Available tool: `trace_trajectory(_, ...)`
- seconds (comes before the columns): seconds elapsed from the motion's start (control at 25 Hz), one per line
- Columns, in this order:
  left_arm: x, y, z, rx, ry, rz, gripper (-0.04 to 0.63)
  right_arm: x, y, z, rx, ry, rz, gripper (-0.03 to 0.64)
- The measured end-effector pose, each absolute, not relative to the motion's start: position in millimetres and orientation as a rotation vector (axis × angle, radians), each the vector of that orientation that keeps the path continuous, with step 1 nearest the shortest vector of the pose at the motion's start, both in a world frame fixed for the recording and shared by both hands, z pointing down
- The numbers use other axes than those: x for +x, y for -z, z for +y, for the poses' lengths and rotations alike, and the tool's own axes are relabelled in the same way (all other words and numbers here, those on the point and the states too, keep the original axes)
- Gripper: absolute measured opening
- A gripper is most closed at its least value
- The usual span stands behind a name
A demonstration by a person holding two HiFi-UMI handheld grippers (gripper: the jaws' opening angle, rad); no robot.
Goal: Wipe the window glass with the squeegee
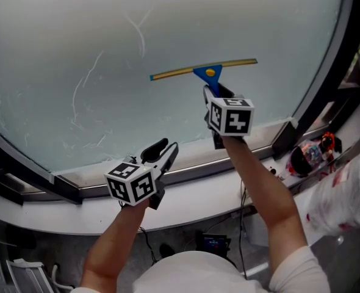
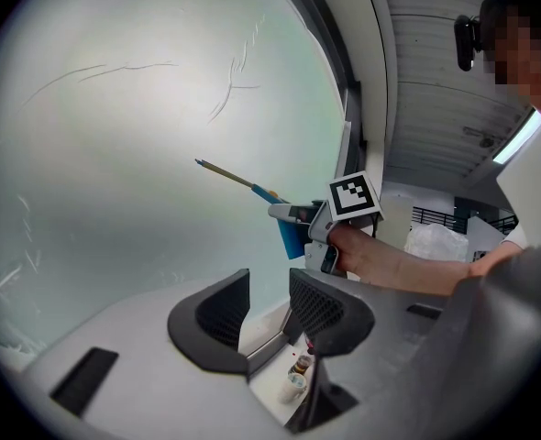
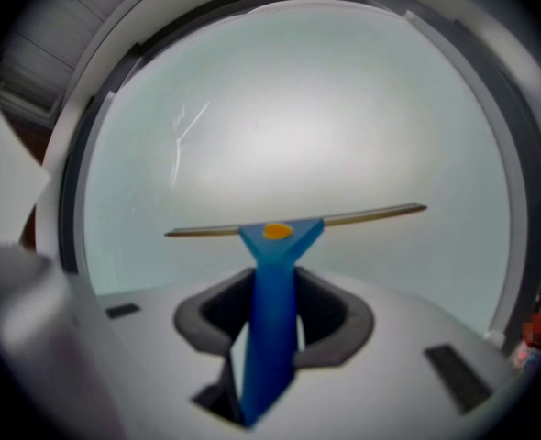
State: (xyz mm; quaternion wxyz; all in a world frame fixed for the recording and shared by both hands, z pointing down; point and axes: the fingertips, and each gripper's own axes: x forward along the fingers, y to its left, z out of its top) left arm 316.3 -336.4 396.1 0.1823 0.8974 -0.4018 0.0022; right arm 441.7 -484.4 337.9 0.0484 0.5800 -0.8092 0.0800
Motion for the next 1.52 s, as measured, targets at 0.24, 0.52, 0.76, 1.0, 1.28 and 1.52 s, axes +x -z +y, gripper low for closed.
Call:
trace_trajectory(0.24,315.4,-407.8,-337.8,2.515,-0.028,-1.133,0.156,441.3,-361.1,-484.1,1.759,-0.261,-2.46,0.147)
trace_trajectory(0.52,314.9,-425.0,-337.4,2.488,-0.055,-1.126,0.156,441.3,-386.4,-483.2,1.75,-0.287,-2.449,0.147)
trace_trajectory(0.76,308.6,-444.5,-339.0,2.448,-0.074,-1.137,0.156,439.4,-409.3,-483.6,1.735,-0.288,-2.43,0.147)
trace_trajectory(1.0,306.3,-463.8,-338.1,2.41,-0.09,-1.134,0.156,438.8,-432.5,-483.3,1.74,-0.319,-2.412,0.147)
trace_trajectory(1.28,304.2,-485.6,-337.5,2.372,-0.108,-1.122,0.156,436.4,-459.4,-483.3,1.734,-0.351,-2.389,0.147)
trace_trajectory(1.52,306.1,-500.9,-337.3,2.351,-0.122,-1.106,0.156,434.8,-485.4,-481.0,1.712,-0.371,-2.365,0.147)
